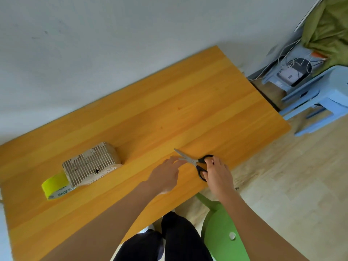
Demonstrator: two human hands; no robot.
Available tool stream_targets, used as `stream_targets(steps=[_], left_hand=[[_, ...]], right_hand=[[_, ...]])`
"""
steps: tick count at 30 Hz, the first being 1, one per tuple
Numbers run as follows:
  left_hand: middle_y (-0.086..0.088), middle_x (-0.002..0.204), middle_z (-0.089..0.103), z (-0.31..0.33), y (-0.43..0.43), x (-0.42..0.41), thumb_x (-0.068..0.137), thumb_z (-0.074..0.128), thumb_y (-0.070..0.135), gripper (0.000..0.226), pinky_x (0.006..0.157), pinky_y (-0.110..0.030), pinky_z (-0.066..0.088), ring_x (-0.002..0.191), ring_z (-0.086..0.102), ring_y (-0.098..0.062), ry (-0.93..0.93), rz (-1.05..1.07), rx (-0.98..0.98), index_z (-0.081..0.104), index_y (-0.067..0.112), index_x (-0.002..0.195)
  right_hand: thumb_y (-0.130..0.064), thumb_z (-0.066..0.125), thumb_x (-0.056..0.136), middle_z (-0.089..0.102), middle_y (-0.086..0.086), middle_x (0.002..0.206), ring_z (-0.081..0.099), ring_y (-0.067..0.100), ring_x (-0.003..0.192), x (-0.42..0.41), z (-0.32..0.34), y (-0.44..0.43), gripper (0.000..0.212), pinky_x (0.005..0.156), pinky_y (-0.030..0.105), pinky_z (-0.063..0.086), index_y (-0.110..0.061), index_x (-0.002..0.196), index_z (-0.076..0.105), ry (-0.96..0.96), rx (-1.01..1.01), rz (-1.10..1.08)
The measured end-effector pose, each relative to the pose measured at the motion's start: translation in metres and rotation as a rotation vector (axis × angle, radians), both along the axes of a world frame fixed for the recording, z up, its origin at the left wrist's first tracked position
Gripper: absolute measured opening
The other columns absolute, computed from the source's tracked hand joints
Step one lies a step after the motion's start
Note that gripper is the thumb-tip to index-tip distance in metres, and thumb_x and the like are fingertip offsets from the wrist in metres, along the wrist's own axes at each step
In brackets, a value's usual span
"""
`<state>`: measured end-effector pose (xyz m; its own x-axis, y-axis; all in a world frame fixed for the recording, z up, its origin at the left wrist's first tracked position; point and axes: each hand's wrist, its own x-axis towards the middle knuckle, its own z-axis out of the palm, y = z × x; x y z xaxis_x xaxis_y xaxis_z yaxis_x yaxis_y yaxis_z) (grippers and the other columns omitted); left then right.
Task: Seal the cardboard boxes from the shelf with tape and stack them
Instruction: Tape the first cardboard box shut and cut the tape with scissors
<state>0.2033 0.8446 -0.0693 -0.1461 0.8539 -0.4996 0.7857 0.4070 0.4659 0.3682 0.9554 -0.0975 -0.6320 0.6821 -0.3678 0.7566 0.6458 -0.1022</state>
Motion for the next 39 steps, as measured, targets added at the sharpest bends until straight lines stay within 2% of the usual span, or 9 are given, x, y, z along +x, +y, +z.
stream_targets(steps=[9, 12, 14, 18, 23, 26, 31, 34, 39], left_hand=[[0.004, 0.152, 0.028, 0.017, -0.012, -0.02, 0.103, 0.034, 0.016, 0.046, 0.096, -0.034, 0.043, 0.134, 0.034, -0.021, 0.005, 0.111, 0.065, 0.03, 0.03, 0.146], [0.006, 0.151, 0.03, 0.023, -0.022, -0.03, 0.103, 0.035, 0.018, 0.045, 0.085, -0.026, 0.039, 0.127, 0.042, -0.02, -0.001, 0.163, 0.096, 0.031, 0.03, 0.146], [0.007, 0.149, 0.033, 0.031, -0.032, -0.04, 0.103, 0.036, 0.019, 0.043, 0.081, -0.024, 0.039, 0.12, 0.048, -0.019, 0.002, 0.219, 0.132, 0.034, 0.03, 0.145], [0.005, 0.142, 0.043, 0.051, -0.06, -0.069, 0.102, 0.039, 0.02, 0.038, 0.068, -0.031, 0.047, 0.081, 0.06, -0.016, 0.048, 0.341, 0.249, 0.043, 0.029, 0.139], [0.0, 0.132, 0.054, 0.066, -0.114, -0.106, 0.099, 0.043, 0.012, 0.035, 0.07, -0.023, 0.039, 0.084, 0.055, -0.015, 0.085, 0.472, 0.37, 0.054, 0.02, 0.131], [0.0, 0.127, 0.057, 0.071, -0.153, -0.123, 0.097, 0.044, 0.008, 0.033, 0.071, -0.025, 0.043, 0.097, 0.06, -0.02, 0.087, 0.57, 0.411, 0.06, 0.019, 0.124], [0.003, 0.129, 0.054, 0.075, -0.209, -0.147, 0.099, 0.043, 0.01, 0.032, 0.057, -0.022, 0.04, 0.068, 0.057, -0.014, 0.116, 0.689, 0.392, 0.06, 0.022, 0.123], [0.004, 0.132, 0.053, 0.075, -0.234, -0.155, 0.099, 0.042, 0.013, 0.031, 0.06, -0.032, 0.046, 0.069, 0.059, -0.019, 0.127, 0.725, 0.382, 0.059, 0.022, 0.124], [0.002, 0.133, 0.053, 0.067, -0.263, -0.165, 0.098, 0.045, 0.014, 0.032, 0.061, -0.027, 0.037, 0.077, 0.053, -0.019, 0.142, 0.759, 0.375, 0.056, 0.022, 0.127]], right_hand=[[-0.034, 0.042, 0.102, 0.051, -0.001, 0.132, 0.048, 0.016, 0.122, -0.007, 0.004, -0.006, 0.04, 0.098, 0.028, 0.037, -0.015, 0.137, 0.038, -0.002, 0.078, 0.027], [-0.032, 0.044, 0.102, 0.053, -0.003, 0.131, 0.051, 0.014, 0.122, -0.015, 0.012, -0.018, 0.039, 0.099, 0.027, 0.038, -0.015, 0.136, 0.039, 0.073, 0.041, -0.007], [-0.027, 0.05, 0.1, 0.057, 0.0, 0.124, 0.055, 0.017, 0.117, -0.025, 0.021, -0.03, 0.035, 0.095, 0.029, 0.044, -0.011, 0.131, 0.043, 0.21, -0.061, -0.102], [-0.016, 0.062, 0.094, 0.056, -0.005, 0.093, 0.058, 0.011, 0.086, -0.05, 0.043, -0.07, 0.024, 0.057, 0.015, 0.046, -0.008, 0.112, 0.046, 0.54, -0.452, -0.35], [-0.021, 0.072, 0.088, 0.056, -0.011, 0.074, 0.057, -0.006, 0.059, -0.087, 0.06, -0.128, 0.029, 0.045, 0.014, 0.039, -0.024, 0.09, 0.043, 0.712, -0.686, -0.315], [-0.029, 0.072, 0.087, 0.056, -0.01, 0.067, 0.053, -0.001, 0.051, -0.107, 0.065, -0.162, 0.028, 0.044, 0.015, 0.035, -0.023, 0.091, 0.045, 0.722, -0.766, -0.279], [-0.03, 0.073, 0.086, 0.06, -0.006, 0.069, 0.053, 0.002, 0.053, -0.129, 0.064, -0.204, 0.029, 0.048, 0.018, 0.039, -0.018, 0.093, 0.047, 0.665, -0.825, -0.217], [-0.03, 0.073, 0.086, 0.057, -0.009, 0.065, 0.052, 0.001, 0.052, -0.14, 0.064, -0.222, 0.03, 0.048, 0.018, 0.039, -0.015, 0.093, 0.048, 0.639, -0.822, -0.182], [-0.031, 0.071, 0.087, 0.051, -0.009, 0.056, 0.046, 0.003, 0.047, -0.155, 0.061, -0.246, 0.034, 0.047, 0.019, 0.036, -0.007, 0.092, 0.049, 0.594, -0.843, -0.158]])
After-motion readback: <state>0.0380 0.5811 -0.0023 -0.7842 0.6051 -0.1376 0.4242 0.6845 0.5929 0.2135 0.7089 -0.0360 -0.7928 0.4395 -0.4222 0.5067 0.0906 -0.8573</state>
